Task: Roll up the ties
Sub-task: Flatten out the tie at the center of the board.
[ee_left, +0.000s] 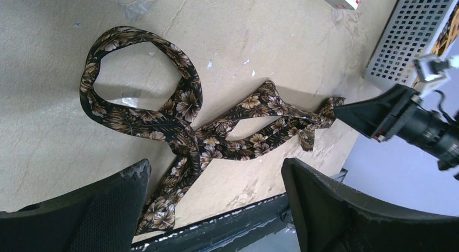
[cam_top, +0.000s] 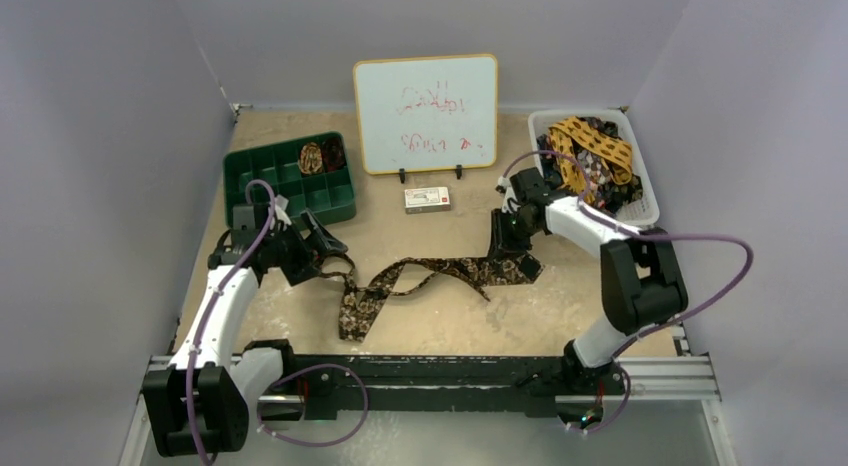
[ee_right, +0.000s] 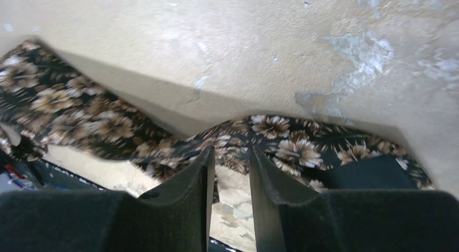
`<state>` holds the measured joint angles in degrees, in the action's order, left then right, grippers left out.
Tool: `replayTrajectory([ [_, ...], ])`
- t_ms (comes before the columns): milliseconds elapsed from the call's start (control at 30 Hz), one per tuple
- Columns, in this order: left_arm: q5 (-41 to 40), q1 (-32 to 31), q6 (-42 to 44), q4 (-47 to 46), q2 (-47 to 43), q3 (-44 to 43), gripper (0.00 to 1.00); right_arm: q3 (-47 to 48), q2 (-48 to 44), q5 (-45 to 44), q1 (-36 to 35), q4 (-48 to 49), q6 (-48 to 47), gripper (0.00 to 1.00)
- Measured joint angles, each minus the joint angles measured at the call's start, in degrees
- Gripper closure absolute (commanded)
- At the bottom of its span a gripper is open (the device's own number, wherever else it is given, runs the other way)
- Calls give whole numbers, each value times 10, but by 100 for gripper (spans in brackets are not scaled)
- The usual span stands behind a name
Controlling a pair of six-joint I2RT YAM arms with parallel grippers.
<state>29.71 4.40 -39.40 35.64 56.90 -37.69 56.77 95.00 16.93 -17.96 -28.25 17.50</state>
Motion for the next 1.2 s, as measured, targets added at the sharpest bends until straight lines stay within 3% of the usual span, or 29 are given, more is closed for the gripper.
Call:
replayTrajectory([
  [133, -14, 0, -3, 2, 1, 0, 10, -3, -91, 2, -11, 8, -11, 34],
  [200, -26, 0, -5, 6, 1, 0, 10, -20, -162, -4, -44, 55, -23, 28],
  [300, -42, 0, -16, 10, -4, 0, 10, -61, -236, 3, -120, 152, -73, 31],
  [400, -54, 0, -30, 7, -19, 2, 10, -71, -227, -4, -157, 187, -116, 37],
  [567, -59, 0, -46, 3, -33, 9, 10, -47, -154, -39, -151, 122, -94, 32],
  [733, -59, 0, -44, 4, -31, 9, 10, -99, -198, -39, -150, 89, -46, 34],
  [967, -58, 0, -35, 4, -13, 9, 10, -125, -160, -19, -150, 76, -30, 49],
  [1033, -57, 0, -33, 4, -13, 9, 10, -125, -134, -13, -152, 78, -29, 60],
  [1133, -56, 0, -32, 4, -13, 9, 10, -125, -105, -14, -154, 85, -30, 85],
  [1200, -56, 0, -31, 4, -13, 9, 10, -124, -94, -25, -156, 83, -28, 92],
])
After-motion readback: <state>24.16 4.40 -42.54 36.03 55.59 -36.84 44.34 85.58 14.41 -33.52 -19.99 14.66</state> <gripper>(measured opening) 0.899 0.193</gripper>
